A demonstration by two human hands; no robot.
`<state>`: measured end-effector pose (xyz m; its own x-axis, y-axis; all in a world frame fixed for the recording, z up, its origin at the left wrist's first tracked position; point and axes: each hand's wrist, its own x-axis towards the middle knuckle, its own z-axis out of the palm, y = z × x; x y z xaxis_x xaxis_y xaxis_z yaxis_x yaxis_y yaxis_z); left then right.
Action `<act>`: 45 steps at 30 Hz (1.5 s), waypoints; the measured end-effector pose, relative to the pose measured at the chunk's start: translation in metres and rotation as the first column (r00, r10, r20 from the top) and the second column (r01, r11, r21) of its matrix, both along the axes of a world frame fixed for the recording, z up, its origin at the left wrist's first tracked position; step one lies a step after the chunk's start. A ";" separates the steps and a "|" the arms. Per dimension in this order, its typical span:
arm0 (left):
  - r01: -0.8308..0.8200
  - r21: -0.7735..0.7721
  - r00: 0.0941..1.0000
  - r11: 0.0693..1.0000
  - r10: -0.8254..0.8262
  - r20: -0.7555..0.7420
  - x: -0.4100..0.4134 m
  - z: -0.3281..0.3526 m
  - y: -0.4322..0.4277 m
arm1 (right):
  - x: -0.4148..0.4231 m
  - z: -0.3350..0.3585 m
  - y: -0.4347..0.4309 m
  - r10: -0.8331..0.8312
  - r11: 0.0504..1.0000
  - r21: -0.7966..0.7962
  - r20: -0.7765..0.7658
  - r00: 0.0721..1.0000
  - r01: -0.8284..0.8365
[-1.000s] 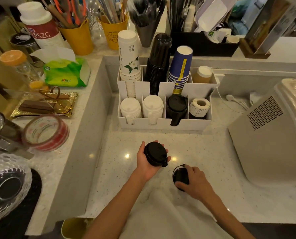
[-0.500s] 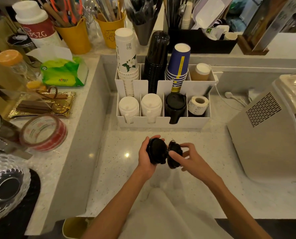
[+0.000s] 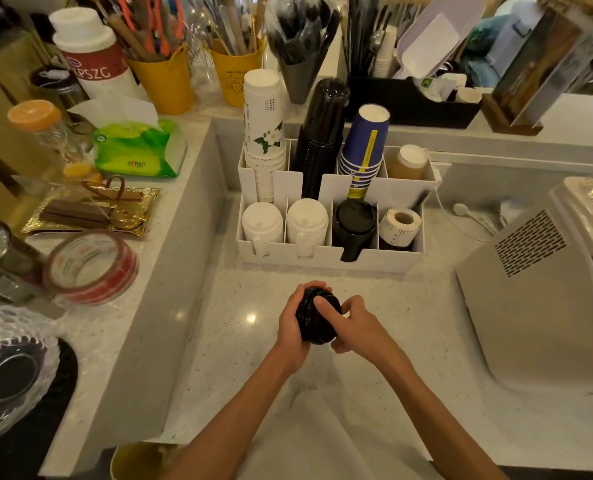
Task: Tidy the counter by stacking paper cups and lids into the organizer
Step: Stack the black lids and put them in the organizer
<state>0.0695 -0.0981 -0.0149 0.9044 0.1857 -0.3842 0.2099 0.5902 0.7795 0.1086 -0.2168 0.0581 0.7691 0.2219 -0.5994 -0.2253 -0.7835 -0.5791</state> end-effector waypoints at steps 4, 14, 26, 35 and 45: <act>0.010 0.012 1.000 1.000 -0.010 0.011 0.000 0.003 0.000 | 0.008 -0.001 0.000 -0.032 0.997 0.064 -0.078 0.996 0.037; 0.050 0.066 0.999 0.997 -0.049 -0.021 0.000 0.006 -0.002 | 0.009 -0.003 0.000 -0.095 0.974 0.177 -0.248 0.964 0.142; -0.101 -0.456 0.986 0.884 0.026 -0.167 0.001 -0.003 0.012 | 0.005 -0.006 -0.006 0.028 0.998 -0.065 0.239 0.971 -0.013; -0.085 -0.544 0.983 0.835 -0.020 -0.185 0.000 -0.004 0.016 | -0.013 -0.016 0.004 0.234 0.944 0.107 0.452 0.861 -0.313; -0.066 -0.531 0.982 0.845 -0.039 -0.183 -0.002 -0.005 0.013 | -0.012 -0.020 -0.001 0.182 0.944 0.193 0.376 0.908 -0.269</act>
<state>0.0675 -0.0851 -0.0200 0.8089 -0.0833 -0.5820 0.3039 0.9066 0.2927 0.0962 -0.2177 0.0377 0.8305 0.5154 -0.2110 0.1916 -0.6202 -0.7607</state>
